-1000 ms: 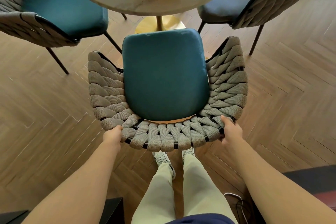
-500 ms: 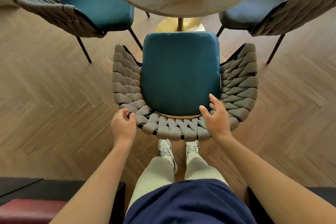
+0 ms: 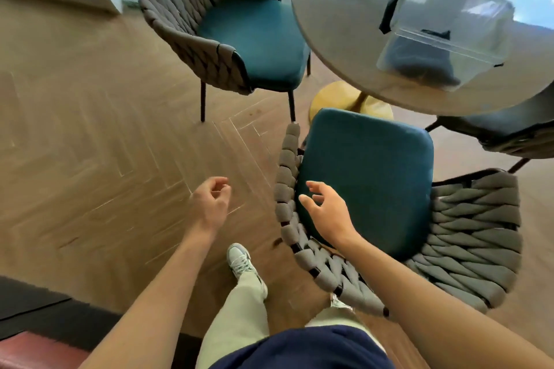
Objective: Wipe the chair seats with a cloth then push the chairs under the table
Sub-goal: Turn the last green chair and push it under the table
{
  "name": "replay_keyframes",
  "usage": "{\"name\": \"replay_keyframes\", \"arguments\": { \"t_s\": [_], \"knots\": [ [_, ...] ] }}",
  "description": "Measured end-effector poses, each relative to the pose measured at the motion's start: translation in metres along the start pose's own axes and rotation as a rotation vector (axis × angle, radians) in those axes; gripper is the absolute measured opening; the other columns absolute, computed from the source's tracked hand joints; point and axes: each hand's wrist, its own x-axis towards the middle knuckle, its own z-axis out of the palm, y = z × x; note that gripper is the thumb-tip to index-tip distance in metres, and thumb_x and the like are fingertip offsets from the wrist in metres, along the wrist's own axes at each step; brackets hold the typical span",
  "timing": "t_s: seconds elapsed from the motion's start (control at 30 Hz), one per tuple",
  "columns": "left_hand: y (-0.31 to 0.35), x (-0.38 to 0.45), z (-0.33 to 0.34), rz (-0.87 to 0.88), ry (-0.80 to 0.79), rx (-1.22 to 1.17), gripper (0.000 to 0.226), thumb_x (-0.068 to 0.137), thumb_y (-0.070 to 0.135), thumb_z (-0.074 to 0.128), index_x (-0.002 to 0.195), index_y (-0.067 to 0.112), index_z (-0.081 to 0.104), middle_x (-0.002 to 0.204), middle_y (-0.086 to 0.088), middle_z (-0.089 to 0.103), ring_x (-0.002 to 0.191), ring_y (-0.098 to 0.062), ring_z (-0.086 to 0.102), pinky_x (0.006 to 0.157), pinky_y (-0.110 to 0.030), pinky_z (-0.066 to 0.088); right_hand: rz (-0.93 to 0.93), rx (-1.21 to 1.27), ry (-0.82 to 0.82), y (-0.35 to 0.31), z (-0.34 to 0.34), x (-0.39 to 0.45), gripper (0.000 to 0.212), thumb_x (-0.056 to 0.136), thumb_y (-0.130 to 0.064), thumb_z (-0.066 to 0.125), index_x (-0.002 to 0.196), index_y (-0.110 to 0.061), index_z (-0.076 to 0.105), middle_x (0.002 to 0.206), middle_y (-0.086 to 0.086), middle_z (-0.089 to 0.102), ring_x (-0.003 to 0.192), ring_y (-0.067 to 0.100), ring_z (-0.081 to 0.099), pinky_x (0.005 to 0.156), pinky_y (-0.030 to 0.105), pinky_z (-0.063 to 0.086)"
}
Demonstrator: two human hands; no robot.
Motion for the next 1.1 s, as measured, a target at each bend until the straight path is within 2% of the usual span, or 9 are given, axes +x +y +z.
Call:
{"name": "replay_keyframes", "arguments": {
  "t_s": [0.13, 0.2, 0.33, 0.53, 0.67, 0.93, 1.1],
  "knots": [
    [-0.022, 0.058, -0.059, 0.011, -0.079, 0.101, 0.019, 0.093, 0.021, 0.058, 0.107, 0.017, 0.069, 0.096, 0.0, 0.067, 0.088, -0.015, 0.059, 0.076, -0.024, 0.044, -0.023, -0.03, -0.005, -0.066, 0.068, 0.038, 0.043, 0.093, -0.033, 0.06, 0.133, -0.02, 0.053, 0.132, 0.0, 0.057, 0.116, 0.014, 0.055, 0.097, 0.032, 0.048],
    [-0.028, 0.087, -0.087, 0.019, -0.101, 0.123, 0.018, 0.093, 0.021, 0.057, 0.106, 0.018, 0.069, 0.096, -0.001, 0.067, 0.088, -0.017, 0.06, 0.079, -0.026, 0.046, -0.034, -0.028, -0.004, -0.097, 0.096, 0.055, 0.045, 0.093, -0.034, 0.059, 0.135, -0.02, 0.051, 0.134, 0.0, 0.056, 0.119, 0.014, 0.054, 0.099, 0.034, 0.048],
    [-0.032, 0.143, -0.127, 0.02, -0.11, 0.15, 0.016, 0.094, 0.023, 0.057, 0.104, 0.019, 0.068, 0.096, 0.0, 0.066, 0.089, -0.017, 0.059, 0.078, -0.027, 0.046, -0.054, -0.059, -0.016, -0.146, 0.136, 0.088, 0.046, 0.093, -0.034, 0.06, 0.136, -0.02, 0.05, 0.134, 0.001, 0.056, 0.121, 0.015, 0.053, 0.1, 0.038, 0.048],
    [-0.027, 0.227, -0.157, 0.069, -0.161, 0.233, 0.017, 0.096, 0.027, 0.054, 0.106, 0.019, 0.065, 0.098, 0.002, 0.064, 0.091, -0.016, 0.059, 0.076, -0.026, 0.046, -0.043, -0.08, -0.008, -0.196, 0.174, 0.15, 0.045, 0.093, -0.034, 0.059, 0.135, -0.02, 0.05, 0.132, 0.001, 0.057, 0.117, 0.014, 0.054, 0.099, 0.037, 0.049],
    [-0.017, 0.299, -0.167, 0.107, -0.189, 0.319, 0.022, 0.094, 0.028, 0.054, 0.11, 0.018, 0.066, 0.105, 0.0, 0.067, 0.095, -0.019, 0.061, 0.086, -0.037, 0.054, -0.038, -0.073, 0.0, -0.233, 0.205, 0.204, 0.043, 0.093, -0.031, 0.061, 0.133, -0.02, 0.052, 0.131, 0.001, 0.058, 0.115, 0.013, 0.055, 0.098, 0.036, 0.05],
    [0.006, 0.439, -0.227, 0.128, -0.213, 0.446, 0.02, 0.094, 0.025, 0.052, 0.109, 0.019, 0.065, 0.106, 0.0, 0.066, 0.093, -0.018, 0.061, 0.078, -0.034, 0.053, -0.088, -0.075, -0.022, -0.35, 0.256, 0.323, 0.043, 0.091, -0.03, 0.062, 0.131, -0.017, 0.055, 0.13, 0.002, 0.06, 0.117, 0.014, 0.055, 0.101, 0.036, 0.047],
    [0.013, 0.527, -0.267, 0.147, -0.227, 0.453, 0.019, 0.094, 0.024, 0.053, 0.106, 0.017, 0.065, 0.105, -0.003, 0.065, 0.093, -0.02, 0.061, 0.083, -0.038, 0.053, -0.088, -0.085, -0.021, -0.415, 0.285, 0.388, 0.046, 0.09, -0.028, 0.063, 0.133, -0.016, 0.054, 0.129, 0.003, 0.059, 0.115, 0.015, 0.055, 0.102, 0.035, 0.045]
  ]
}}
